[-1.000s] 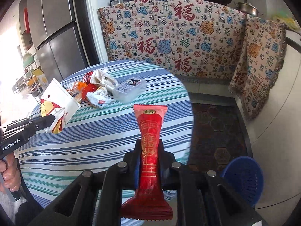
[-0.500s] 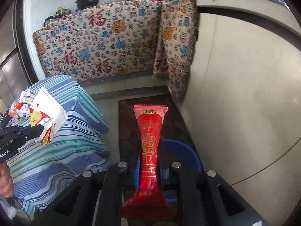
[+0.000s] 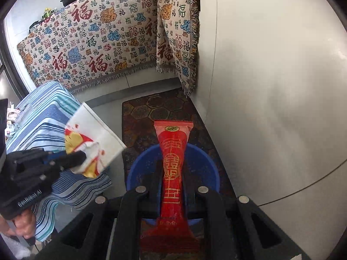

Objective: Collect trash
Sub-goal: 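Carry the paper cup into the blue basket while the right tool drops the red wrapper there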

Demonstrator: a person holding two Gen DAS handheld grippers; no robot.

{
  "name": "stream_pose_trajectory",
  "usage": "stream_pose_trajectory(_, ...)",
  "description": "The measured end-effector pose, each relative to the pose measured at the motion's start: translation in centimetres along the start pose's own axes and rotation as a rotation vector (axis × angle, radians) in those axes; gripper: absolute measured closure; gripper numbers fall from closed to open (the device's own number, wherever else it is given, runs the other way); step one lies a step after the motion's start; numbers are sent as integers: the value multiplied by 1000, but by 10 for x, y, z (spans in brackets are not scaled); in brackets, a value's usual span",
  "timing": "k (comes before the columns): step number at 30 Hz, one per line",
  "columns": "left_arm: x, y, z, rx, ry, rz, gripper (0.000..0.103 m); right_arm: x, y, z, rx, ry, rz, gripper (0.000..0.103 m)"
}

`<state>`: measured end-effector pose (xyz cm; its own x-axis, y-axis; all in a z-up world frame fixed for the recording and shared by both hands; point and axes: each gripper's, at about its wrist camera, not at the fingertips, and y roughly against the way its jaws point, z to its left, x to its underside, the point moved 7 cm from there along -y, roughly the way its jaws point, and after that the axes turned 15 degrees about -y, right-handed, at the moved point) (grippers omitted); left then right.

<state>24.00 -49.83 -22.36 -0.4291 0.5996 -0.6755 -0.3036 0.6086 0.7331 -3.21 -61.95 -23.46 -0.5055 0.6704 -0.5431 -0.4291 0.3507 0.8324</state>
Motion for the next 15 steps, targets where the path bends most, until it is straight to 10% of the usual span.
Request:
stream_pose_trajectory(12, -11, -49, -10, 25, -42, 25, 95, -25, -18, -13, 28, -58, -22, 82)
stream_pose_trajectory(15, -13, -61, -13, 39, -43, 22, 67, -30, -18, -16, 17, -87, -29, 80)
